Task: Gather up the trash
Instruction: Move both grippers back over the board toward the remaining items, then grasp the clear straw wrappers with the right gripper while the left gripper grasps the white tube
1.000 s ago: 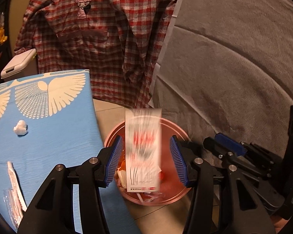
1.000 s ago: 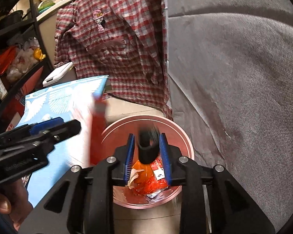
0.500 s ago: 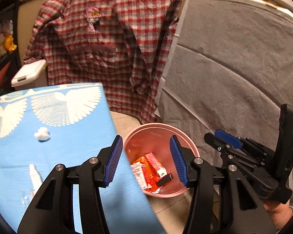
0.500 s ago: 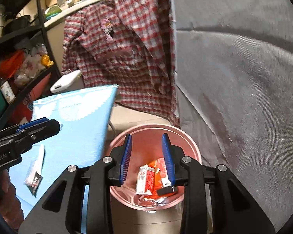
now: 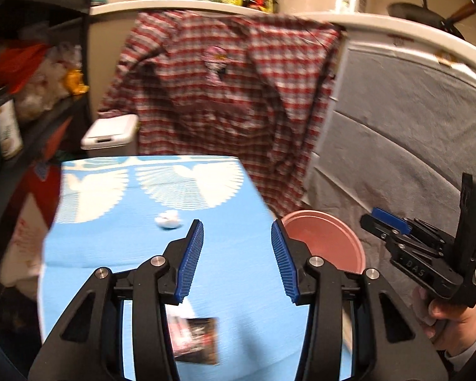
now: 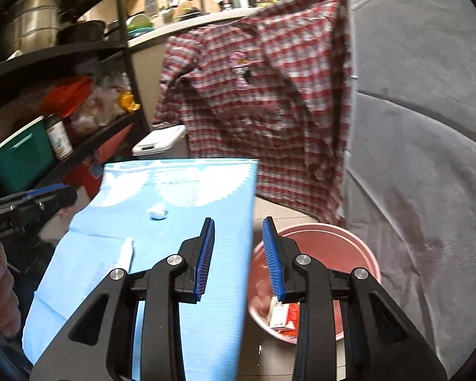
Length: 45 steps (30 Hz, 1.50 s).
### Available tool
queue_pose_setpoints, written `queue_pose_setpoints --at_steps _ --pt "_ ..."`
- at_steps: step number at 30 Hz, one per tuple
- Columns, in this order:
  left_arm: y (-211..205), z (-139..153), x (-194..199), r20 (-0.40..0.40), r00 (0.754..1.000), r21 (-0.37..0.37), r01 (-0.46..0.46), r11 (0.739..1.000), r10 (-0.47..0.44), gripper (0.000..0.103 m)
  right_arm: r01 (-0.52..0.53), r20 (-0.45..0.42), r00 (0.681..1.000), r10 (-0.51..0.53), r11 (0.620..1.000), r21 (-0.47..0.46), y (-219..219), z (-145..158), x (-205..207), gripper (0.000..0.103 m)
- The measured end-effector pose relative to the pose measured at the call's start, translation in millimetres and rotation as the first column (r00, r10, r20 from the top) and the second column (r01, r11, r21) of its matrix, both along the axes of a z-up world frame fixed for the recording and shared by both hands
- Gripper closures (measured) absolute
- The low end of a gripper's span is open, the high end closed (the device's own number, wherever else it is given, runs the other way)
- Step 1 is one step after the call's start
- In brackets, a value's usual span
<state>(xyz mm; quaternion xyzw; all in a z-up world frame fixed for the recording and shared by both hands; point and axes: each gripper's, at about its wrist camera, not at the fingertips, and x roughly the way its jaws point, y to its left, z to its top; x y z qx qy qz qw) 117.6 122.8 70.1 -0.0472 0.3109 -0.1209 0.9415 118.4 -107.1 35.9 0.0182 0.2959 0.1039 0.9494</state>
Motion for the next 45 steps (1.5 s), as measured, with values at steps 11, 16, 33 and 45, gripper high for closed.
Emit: queue_pose_setpoints --at_steps 11,16,33,45 --pt "95 11 -22 0.046 0.984 -0.013 -0.171 0.985 0.171 0.061 -0.13 -0.021 0.991 0.131 0.991 0.033 79 -31 -26 0.086" --pt "121 25 -37 0.073 0.976 -0.017 -0.205 0.979 0.206 0.061 -0.207 -0.038 0.978 0.207 0.978 0.017 127 -55 -36 0.086" --pt "145 0 -29 0.014 0.978 -0.006 -0.21 0.978 0.21 0.061 -0.293 -0.272 0.927 0.259 0.952 -0.092 221 -139 -6 0.06" --pt "120 -35 9 -0.083 0.982 -0.022 -0.173 0.985 0.17 0.061 -0.23 -0.222 0.954 0.202 0.967 -0.106 193 -120 1 0.093"
